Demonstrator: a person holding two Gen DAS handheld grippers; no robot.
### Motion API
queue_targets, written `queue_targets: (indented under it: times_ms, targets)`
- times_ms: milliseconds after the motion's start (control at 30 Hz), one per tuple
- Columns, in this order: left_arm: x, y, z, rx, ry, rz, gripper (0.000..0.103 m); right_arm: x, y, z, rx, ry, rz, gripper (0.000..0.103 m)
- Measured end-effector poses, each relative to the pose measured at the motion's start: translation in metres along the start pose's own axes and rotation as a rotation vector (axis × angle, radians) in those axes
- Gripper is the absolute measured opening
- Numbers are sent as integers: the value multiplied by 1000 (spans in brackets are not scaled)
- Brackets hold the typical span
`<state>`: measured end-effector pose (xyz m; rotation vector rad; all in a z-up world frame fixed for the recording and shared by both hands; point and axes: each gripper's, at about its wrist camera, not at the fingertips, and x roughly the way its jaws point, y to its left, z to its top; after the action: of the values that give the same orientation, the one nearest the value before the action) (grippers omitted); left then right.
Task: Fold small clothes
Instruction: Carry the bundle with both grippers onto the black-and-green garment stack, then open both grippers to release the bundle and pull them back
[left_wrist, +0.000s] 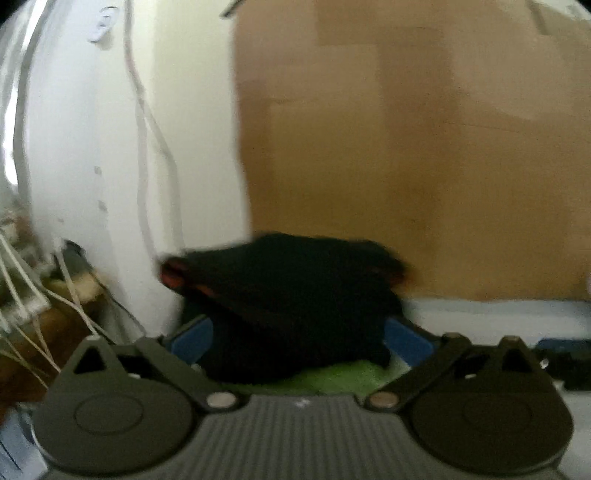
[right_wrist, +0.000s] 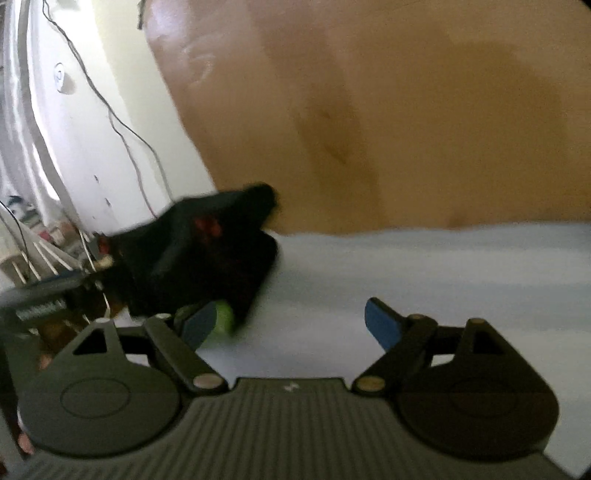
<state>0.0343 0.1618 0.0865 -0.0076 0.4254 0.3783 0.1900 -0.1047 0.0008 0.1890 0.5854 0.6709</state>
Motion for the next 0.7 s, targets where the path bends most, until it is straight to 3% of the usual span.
queue_targets:
  times_ms: [167, 267, 467, 700]
  targets:
    - [-42, -60, -20, 0, 25, -122, 103, -71, -25, -37, 40, -37, -97, 99]
    - [-56, -86, -35, 7, 49, -140, 103, -97, -35, -58, 90, -39, -146, 103]
    - [-76, -119, -52, 21, 107, -97, 103, -112, -34, -78, 89, -12, -154, 103]
    - [-89, -106, -68, 9, 206, 13, 103, -110, -18, -93, 23, 42, -99, 103]
